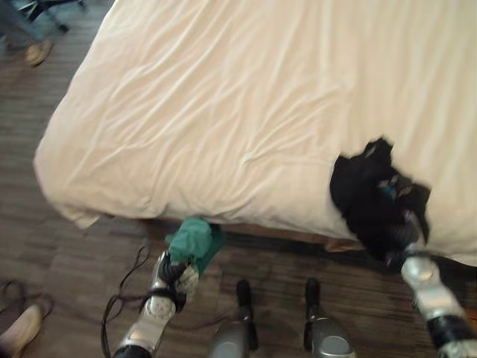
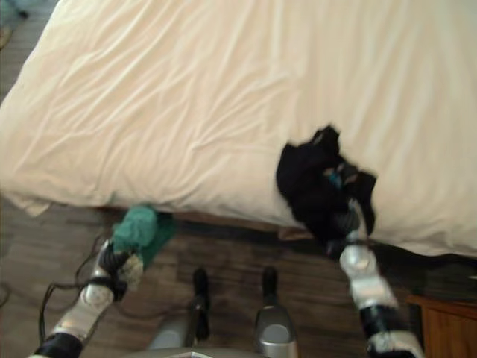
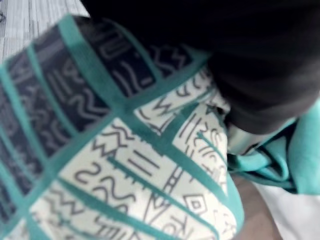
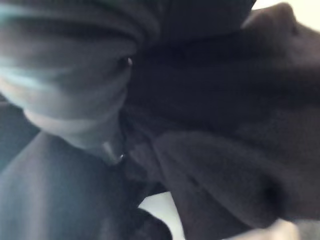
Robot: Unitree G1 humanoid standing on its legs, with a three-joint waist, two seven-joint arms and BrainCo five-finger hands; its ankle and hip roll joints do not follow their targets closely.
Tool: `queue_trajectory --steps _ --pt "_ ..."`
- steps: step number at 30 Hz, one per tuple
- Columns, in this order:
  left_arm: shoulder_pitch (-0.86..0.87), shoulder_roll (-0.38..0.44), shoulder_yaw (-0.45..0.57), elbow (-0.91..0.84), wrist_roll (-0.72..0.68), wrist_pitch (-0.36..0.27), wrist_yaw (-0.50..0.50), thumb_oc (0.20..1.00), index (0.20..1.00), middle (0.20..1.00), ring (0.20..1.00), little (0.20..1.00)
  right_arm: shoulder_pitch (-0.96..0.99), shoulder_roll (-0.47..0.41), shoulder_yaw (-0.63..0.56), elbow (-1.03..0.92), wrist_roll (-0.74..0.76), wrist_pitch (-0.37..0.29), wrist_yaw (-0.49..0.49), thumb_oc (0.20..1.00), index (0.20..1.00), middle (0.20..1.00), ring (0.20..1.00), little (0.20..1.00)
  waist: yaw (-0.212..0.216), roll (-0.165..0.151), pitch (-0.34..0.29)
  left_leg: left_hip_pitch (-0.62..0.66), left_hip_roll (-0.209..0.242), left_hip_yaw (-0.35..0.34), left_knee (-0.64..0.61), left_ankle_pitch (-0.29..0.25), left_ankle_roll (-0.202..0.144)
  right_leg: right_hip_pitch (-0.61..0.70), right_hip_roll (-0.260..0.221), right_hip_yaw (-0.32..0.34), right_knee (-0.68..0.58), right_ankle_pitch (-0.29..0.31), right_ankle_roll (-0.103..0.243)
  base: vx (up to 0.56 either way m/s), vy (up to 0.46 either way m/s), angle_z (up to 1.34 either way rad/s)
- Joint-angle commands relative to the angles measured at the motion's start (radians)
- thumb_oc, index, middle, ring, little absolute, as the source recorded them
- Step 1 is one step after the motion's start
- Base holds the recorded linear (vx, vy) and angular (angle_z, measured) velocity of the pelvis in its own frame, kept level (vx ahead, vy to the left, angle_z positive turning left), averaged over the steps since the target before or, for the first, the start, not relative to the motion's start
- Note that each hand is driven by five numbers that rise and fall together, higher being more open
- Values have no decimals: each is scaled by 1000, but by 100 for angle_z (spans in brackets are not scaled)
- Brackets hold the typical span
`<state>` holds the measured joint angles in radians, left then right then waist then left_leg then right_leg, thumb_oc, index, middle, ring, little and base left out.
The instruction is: Tidy up the quilt and then pick up the clothes from the bed and put them into the laundry hamper.
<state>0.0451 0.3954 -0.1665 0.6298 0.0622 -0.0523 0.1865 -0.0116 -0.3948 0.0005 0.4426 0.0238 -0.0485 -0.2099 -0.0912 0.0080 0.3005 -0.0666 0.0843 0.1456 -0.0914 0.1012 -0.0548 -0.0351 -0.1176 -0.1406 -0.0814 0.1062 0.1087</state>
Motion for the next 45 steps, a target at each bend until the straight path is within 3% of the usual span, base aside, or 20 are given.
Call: queue_trajectory --steps 1,6,7,8,9,12,17,18,20,23,24,26,29,30,31,32,38,39,43,45 --pt "37 -12 28 64 15 13 -12 200 200 200 200 200 121 81 32 75 175 -9 88 200 200 200 200 200 -18 -59 -78 74 22 112 4 -123 -36 -27 -67 42 64 -115 81 17 193 -26" --pt "31 -34 17 168 25 28 -5 200 200 200 200 200 160 147 82 157 179 3 110 200 200 200 200 200 -27 -77 -96 88 14 90 4 -131 -27 -25 -58 81 114 -126 88 -26 55 -9" --pt "22 -47 13 216 -6 29 8 200 200 200 200 200 139 171 117 221 187 6 105 200 200 200 200 200 -46 -76 -92 80 7 54 4 -129 -19 -44 11 214 157 -145 74 -67 28 1" --pt "21 -47 13 216 -7 29 8 200 200 200 200 200 138 171 117 221 187 6 105 200 200 200 200 200 -45 -75 -95 75 8 55 4 -127 -20 -49 12 216 157 -143 73 -76 47 6" --pt "20 -51 13 228 -26 25 9 200 200 200 200 200 126 174 135 251 180 3 95 200 200 200 200 200 -45 -69 -93 68 -1 27 4 -122 -12 -52 58 305 161 -167 68 -37 40 16" --pt "-10 -62 18 320 -64 12 19 200 200 200 200 200 45 171 210 384 123 15 87 200 200 200 200 200 -3 -56 -88 51 -33 -49 4 -110 1 -26 79 339 138 -190 22 -16 -5 82" --pt "-85 -99 14 422 -133 3 36 200 200 200 200 200 -20 126 239 543 -14 34 44 200 200 200 200 200 85 -23 -81 -29 -63 -159 4 -55 -30 37 29 128 29 -194 18 -66 -23 121" --pt "-102 -103 10 422 -144 4 31 200 200 200 200 200 -24 118 231 549 -18 42 37 200 200 200 200 200 88 -24 -75 -40 -56 -117 4 -53 -30 41 9 74 23 -192 25 -154 116 235" --pt "-109 -111 17 421 -162 1 22 200 200 200 200 200 -29 97 223 586 -37 52 23 200 200 200 200 200 87 -30 -73 -15 4 68 12 -69 -17 47 -41 -47 20 -170 47 -168 191 314" --pt "-114 -112 11 431 -140 8 7 200 200 200 200 200 -28 88 190 620 -30 61 13 200 200 200 200 200 78 -43 -88 29 98 196 119 -125 -37 83 -100 -191 39 -175 46 -121 273 218" --pt "-112 -117 -4 452 -113 18 2 200 200 200 200 200 -20 94 166 657 -20 68 11 200 200 200 200 200 79 -39 -109 54 109 208 132 -133 -47 105 -117 -264 52 -174 38 41 255 174" --pt "-109 -126 -17 459 -102 18 -1 200 200 200 200 200 -12 97 160 677 -10 63 12 200 200 200 200 200 88 -40 -120 47 91 183 131 -131 -48 120 -134 -297 60 -168 41 77 328 201" --pt "-115 -124 -16 494 -77 34 -16 200 200 200 200 200 -6 107 144 718 -20 76 16 200 200 200 200 200 108 -34 -117 24 38 125 104 -148 -10 119 -172 -335 167 -175 50 87 291 156" --pt "-120 -121 -20 484 -76 38 -16 200 200 200 200 200 -11 111 136 714 -9 78 15 200 200 200 200 200 101 -32 -108 30 17 102 84 -146 2 82 -170 -288 234 -179 45 41 335 89" --pt "-137 -112 -41 485 -68 33 -10 200 200 200 200 200 -23 115 150 712 6 73 10 200 200 200 200 200 79 -18 -86 33 -4 62 50 -119 16 -5 -87 -163 276 -208 9 17 353 101" --pt "-138 -116 -48 469 -65 31 -17 200 200 200 200 200 -21 114 152 706 25 71 5 200 200 200 200 200 67 -9 -71 54 -36 20 20 -116 24 -53 1 -7 253 -225 28 -16 276 119" --pt "-131 -125 -74 482 -38 28 -39 200 200 200 200 200 -6 117 141 703 78 64 14 200 200 200 200 200 63 0 -65 84 -96 -66 20 -134 54 -28 36 94 168 -207 16 57 87 119" --pt "-249 -283 -341 576 96 65 -44 200 200 200 200 200 -130 180 409 587 228 -40 149 200 200 200 200 200 130 -12 -79 120 -88 -190 4 -139 43 58 99 157 102 -223 -31 93 -25 39" --pt "-258 -264 -335 580 112 68 -38 200 200 200 200 200 -130 155 414 585 204 -37 146 200 200 200 200 200 137 -15 -82 131 -77 -192 4 -145 37 41 118 160 129 -241 -47 83 -89 2" --pt "-270 -258 -332 563 111 64 -39 200 200 200 200 200 -123 134 405 575 190 -41 140 200 200 200 200 200 153 -27 -49 70 -73 -161 162 -170 10 74 105 159 94 -234 -57 10 -139 -5"
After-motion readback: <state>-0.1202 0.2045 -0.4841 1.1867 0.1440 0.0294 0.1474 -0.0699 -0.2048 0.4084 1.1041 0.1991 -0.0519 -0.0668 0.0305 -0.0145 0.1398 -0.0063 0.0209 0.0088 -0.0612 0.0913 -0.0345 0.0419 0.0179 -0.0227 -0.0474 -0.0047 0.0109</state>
